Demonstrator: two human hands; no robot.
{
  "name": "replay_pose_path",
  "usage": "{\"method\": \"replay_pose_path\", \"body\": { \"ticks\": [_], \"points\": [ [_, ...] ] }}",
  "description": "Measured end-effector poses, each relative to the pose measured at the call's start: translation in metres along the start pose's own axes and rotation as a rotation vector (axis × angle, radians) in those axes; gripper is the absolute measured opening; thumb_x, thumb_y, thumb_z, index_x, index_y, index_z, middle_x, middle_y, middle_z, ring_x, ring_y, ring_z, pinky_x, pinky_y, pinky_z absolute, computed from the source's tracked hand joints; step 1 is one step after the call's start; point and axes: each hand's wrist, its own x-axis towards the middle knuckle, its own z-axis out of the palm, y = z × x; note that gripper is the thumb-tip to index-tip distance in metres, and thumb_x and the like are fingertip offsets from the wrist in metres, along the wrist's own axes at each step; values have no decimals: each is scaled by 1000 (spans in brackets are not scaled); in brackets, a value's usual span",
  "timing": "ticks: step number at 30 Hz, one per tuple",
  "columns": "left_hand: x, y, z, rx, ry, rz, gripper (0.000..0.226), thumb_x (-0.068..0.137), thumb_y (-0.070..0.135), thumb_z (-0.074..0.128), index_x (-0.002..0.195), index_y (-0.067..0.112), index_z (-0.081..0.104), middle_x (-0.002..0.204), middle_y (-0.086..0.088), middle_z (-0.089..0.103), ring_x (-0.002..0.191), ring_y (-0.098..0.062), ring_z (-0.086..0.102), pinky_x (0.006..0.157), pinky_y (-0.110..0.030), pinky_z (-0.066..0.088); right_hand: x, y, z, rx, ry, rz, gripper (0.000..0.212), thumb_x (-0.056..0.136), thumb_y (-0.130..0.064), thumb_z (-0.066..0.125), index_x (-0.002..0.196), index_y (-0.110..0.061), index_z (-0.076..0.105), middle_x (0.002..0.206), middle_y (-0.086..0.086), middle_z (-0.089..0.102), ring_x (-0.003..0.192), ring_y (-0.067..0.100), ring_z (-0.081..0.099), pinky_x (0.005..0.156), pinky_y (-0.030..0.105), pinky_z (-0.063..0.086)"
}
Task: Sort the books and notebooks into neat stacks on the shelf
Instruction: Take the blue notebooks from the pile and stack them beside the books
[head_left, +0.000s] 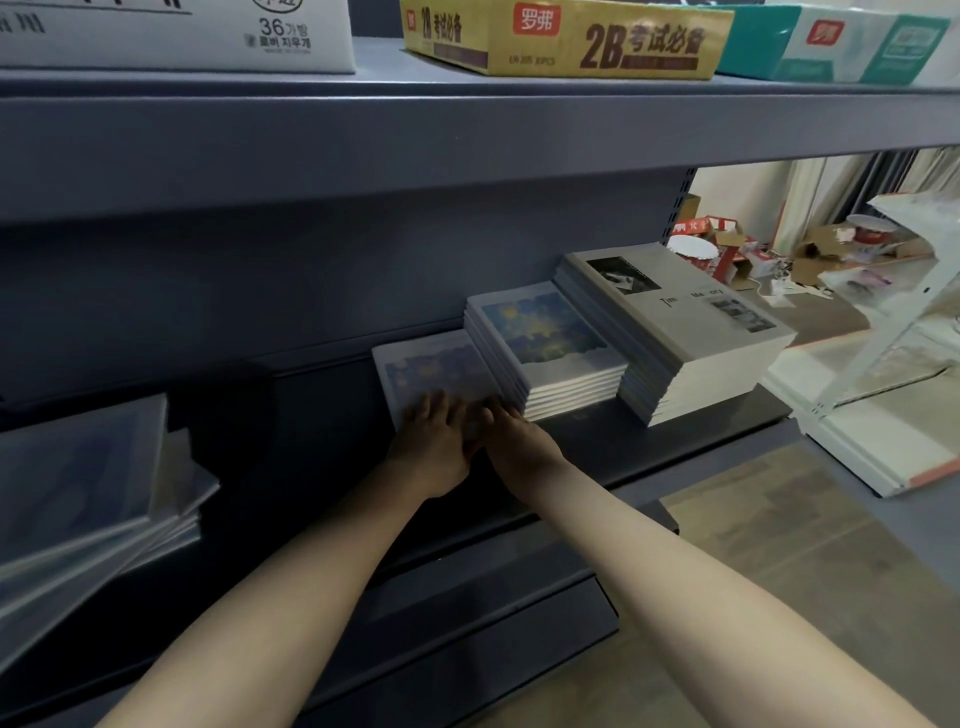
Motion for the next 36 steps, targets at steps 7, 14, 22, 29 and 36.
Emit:
{"method": "replay_pose_path", "body": {
  "ticks": [7, 14, 22, 29, 36],
  "points": [
    [10, -3, 3, 18, 23, -6, 59, 99, 41, 30, 150, 14, 15, 157, -11, 10, 144, -33, 6, 115, -48, 13, 11, 3, -4, -38, -7, -24, 34, 99, -12, 33, 130, -4, 45, 137, 17, 43, 129, 30, 42, 98, 41, 41],
    [16, -8, 11, -39, 65, 2, 58, 98, 40, 32, 148, 14, 18, 157, -11, 11, 144, -33, 5, 116, -49, 10, 12, 6, -3, -58, 26, -42, 34, 99, -14, 34, 130, -5, 45, 138, 16, 45, 126, 30, 46, 95, 38, 42],
    [16, -9, 19, -13, 103, -16, 73, 87, 51, 18, 150, 14, 14, 157, -9, 8, 144, -32, 4, 116, -47, 6, 9, 9, -8, -63, 43, -60, 35, 97, -13, 37, 130, -9, 49, 137, 11, 48, 122, 30, 51, 93, 38, 43],
    [12, -6, 21, -4, 238, -15, 82, 75, 49, 6, 143, 13, 32, 151, -11, 28, 141, -32, 20, 114, -45, 14, 6, 0, -3, -100, 82, -25, 42, 99, -11, 32, 140, -5, 37, 144, 16, 40, 123, 33, 49, 91, 42, 44],
    [12, -9, 24, -41, 311, 23, 68, 81, 49, 20, 127, 13, 56, 132, -13, 54, 125, -33, 46, 103, -48, 34, 1, 3, -12, -178, 95, -41, 35, 98, -10, 33, 131, -5, 44, 129, 14, 55, 114, 33, 56, 84, 42, 46]
  ]
}}
